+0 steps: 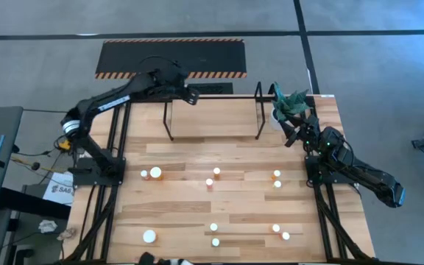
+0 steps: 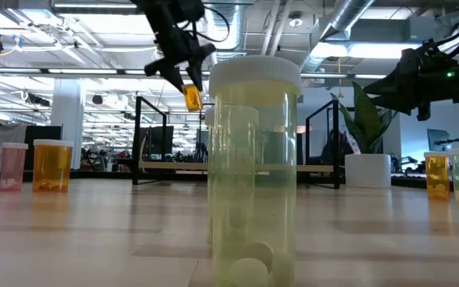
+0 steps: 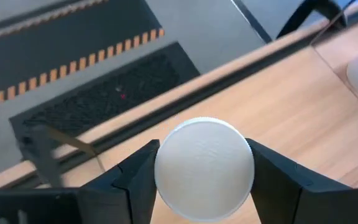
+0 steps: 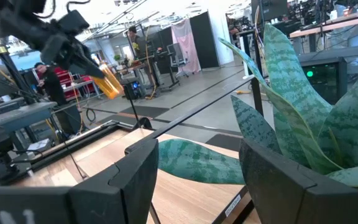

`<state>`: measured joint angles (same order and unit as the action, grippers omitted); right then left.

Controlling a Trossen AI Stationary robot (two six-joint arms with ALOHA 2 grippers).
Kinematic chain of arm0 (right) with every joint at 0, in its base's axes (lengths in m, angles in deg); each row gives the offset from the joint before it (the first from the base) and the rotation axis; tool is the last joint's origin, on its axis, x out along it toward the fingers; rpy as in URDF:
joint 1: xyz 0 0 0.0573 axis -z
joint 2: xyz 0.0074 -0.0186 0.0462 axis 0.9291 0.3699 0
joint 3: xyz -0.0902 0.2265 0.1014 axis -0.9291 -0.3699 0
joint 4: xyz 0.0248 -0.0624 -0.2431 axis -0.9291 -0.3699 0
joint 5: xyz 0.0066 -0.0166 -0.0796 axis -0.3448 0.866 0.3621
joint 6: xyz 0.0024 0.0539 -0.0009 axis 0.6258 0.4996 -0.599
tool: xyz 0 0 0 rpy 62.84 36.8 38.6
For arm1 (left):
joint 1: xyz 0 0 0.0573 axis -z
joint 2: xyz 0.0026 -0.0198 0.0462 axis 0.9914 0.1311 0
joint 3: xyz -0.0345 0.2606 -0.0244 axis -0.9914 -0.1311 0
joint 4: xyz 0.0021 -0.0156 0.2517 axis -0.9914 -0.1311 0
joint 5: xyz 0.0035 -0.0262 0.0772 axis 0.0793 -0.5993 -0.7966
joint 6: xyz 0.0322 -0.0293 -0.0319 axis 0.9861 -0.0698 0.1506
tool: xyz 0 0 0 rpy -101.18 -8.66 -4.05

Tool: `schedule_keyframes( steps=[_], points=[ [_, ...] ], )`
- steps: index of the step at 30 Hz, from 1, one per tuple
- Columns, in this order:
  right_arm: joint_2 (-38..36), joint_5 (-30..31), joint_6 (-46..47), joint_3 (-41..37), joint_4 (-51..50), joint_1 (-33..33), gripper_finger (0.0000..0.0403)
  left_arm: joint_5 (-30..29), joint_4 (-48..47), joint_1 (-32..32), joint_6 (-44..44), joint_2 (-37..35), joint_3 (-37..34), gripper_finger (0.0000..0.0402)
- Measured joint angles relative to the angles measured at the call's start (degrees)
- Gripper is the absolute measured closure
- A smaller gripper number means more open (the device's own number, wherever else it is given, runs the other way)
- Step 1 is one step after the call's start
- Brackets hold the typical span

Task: Pick and place medicine bottles onto shelf by color
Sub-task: Put the top big orange pill bottle on the shelf

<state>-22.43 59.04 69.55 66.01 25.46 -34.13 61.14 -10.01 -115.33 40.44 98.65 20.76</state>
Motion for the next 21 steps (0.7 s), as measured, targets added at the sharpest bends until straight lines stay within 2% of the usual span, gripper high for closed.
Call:
schedule_keyframes(
  steps=[5, 21],
  points=[
    [0.0, 0.0, 0.0, 0.0, 0.0, 0.0, 0.0154, 2.0, 0.4, 0.0, -0.5, 4.8, 0.0, 0.0206],
    [0.0, 0.0, 0.0, 0.0, 0.0, 0.0, 0.0154, -1.1, 0.2, -1.1, -2.5, 13.4, 0.2, 0.0205]
  ],
)
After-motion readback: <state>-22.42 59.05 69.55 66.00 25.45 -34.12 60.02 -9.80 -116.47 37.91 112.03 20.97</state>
